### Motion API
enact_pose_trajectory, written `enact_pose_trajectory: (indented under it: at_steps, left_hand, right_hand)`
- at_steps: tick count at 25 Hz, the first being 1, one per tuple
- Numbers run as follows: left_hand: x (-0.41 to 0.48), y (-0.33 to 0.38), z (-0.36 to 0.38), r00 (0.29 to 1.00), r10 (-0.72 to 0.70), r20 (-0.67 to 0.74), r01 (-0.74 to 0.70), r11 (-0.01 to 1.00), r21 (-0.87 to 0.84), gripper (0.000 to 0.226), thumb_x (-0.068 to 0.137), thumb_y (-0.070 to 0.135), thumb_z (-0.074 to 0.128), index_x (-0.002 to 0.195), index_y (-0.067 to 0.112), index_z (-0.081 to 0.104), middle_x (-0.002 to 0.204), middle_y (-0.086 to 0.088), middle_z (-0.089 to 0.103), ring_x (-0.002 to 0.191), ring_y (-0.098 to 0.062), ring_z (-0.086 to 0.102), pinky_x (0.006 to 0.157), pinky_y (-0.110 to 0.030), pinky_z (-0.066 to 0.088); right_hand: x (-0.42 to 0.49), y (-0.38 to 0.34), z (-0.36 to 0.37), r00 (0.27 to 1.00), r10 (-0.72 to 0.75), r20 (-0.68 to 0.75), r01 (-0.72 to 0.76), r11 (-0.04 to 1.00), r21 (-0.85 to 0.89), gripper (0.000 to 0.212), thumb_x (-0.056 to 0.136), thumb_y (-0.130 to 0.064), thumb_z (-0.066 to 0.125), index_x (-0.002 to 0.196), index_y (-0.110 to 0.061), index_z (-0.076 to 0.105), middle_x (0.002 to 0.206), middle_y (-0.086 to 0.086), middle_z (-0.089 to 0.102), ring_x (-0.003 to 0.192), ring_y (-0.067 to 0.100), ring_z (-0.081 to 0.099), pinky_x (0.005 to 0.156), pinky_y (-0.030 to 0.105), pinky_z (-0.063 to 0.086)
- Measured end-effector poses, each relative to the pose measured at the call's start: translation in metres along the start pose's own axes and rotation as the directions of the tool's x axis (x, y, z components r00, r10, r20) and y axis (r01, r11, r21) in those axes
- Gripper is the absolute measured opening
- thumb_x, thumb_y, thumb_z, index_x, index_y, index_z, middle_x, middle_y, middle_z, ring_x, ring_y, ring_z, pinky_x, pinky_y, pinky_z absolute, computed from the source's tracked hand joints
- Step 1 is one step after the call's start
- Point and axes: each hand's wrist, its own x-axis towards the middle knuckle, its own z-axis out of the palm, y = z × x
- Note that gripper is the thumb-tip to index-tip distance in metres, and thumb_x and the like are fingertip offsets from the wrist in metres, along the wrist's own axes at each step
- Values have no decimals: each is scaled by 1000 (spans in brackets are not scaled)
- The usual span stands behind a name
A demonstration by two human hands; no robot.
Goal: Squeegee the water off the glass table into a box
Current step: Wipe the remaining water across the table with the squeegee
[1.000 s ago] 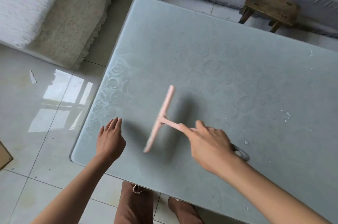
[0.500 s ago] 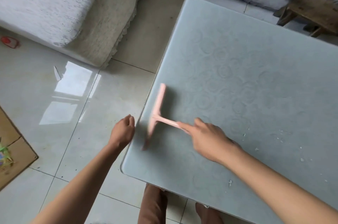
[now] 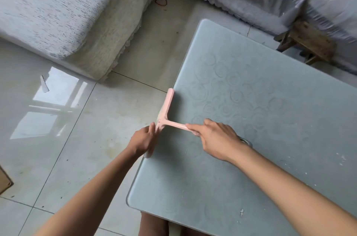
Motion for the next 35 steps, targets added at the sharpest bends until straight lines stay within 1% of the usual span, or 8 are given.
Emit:
enact_pose_trajectory:
  at_steps: [6, 8, 11, 14, 20, 26, 32, 35]
  left_hand:
    - [25, 33, -15, 994, 105, -14, -105, 994, -12, 52, 104, 37, 22, 125, 4, 55, 134, -21, 54, 127, -35, 46, 97, -34, 35]
    - [33, 47, -18, 989, 143, -27, -143, 989, -24, 51, 104, 37, 23, 127, 2, 52, 135, -20, 53, 128, -35, 44, 97, -34, 34]
    - [49, 63, -14, 990, 140, -20, -141, 989, -38, 54, 104, 37, 24, 146, 4, 32, 151, -15, 35, 140, -30, 31, 109, -30, 25]
    - [65, 77, -2, 991, 130, -27, -132, 984, -117, 57, 103, 38, 24, 153, 11, 14, 158, -8, 18, 145, -24, 20, 114, -28, 17]
    - [89, 105, 12, 981, 152, -120, -166, 978, -125, 64, 101, 39, 27, 153, 21, -6, 160, -6, 12, 140, -31, 32, 110, -35, 27]
    - [113, 118, 23, 959, 74, -274, -94, 994, -58, 53, 101, 44, 20, 151, 24, 22, 142, -16, 47, 125, -38, 46, 101, -40, 35]
    - [134, 112, 28, 904, 90, -417, -84, 996, 32, 46, 99, 49, 15, 133, 35, 43, 109, -18, 65, 90, -36, 54, 74, -35, 36]
    - [134, 112, 33, 851, 127, -510, -72, 990, 125, 43, 99, 47, 14, 126, 33, 44, 99, -19, 67, 79, -35, 52, 69, -35, 33]
  right_hand:
    - [-49, 65, -31, 975, 177, 132, -166, 982, -95, 41, 100, -30, 32, 136, -50, 35, 95, -2, 43, 97, 27, 58, 74, 34, 40]
    - [-44, 66, -47, 987, 142, 75, -125, 973, -196, 43, 98, -27, 35, 135, -49, 35, 92, -1, 44, 92, 28, 59, 69, 35, 36]
    - [-5, 51, -60, 997, 44, -68, -51, 993, -104, 40, 96, -22, 37, 129, -44, 41, 85, 1, 40, 84, 33, 58, 65, 36, 35]
    - [26, 50, -62, 998, 47, -47, -50, 997, -61, 38, 97, -20, 36, 128, -41, 45, 88, 2, 42, 86, 33, 56, 67, 35, 36]
    - [-21, 111, -72, 967, 229, 110, -226, 973, -39, 39, 101, -33, 33, 135, -51, 39, 101, -2, 49, 106, 26, 55, 82, 34, 40]
    - [28, 89, -81, 993, -30, -115, 17, 993, -113, 38, 96, -21, 38, 127, -42, 45, 83, -1, 38, 85, 31, 55, 68, 37, 35]
    - [0, 158, -71, 993, 108, 54, -108, 994, -1, 38, 100, -39, 31, 133, -58, 34, 88, -10, 40, 101, 19, 54, 79, 32, 40]
    - [-11, 156, -79, 997, 54, -54, -60, 992, -108, 37, 98, -39, 31, 132, -52, 26, 83, -8, 43, 86, 21, 57, 72, 35, 44]
